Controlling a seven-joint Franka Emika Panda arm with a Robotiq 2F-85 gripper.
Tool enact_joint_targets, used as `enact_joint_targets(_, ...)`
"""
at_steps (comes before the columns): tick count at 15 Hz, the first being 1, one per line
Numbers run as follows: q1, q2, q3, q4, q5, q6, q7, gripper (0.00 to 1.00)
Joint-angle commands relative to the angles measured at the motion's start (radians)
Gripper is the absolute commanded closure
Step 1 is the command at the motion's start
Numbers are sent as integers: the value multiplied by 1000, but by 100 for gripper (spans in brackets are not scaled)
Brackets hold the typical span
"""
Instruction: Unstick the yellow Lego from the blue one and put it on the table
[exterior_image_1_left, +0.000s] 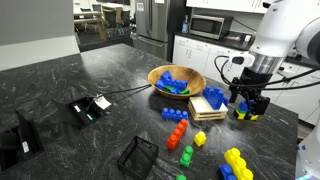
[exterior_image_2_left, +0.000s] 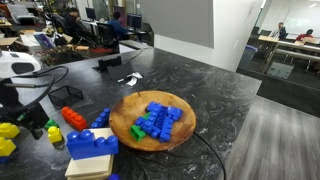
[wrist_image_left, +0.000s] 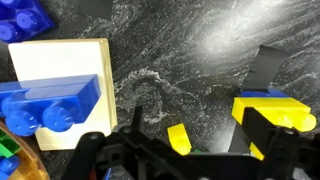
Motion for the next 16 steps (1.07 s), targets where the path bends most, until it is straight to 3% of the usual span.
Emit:
enact_joint_targets(1,-14,0,13,2,9,-2,-7,0)
enact_joint_targets(12,191,78,37,-6,65,41,-453,0)
enact_joint_targets(13,194,70,53,-13,73,81,-465,0)
enact_joint_targets(14,166,70,63,-7,70,32,-416,0)
enact_joint_targets(16,175,70,74,-7,73,55,-438,0)
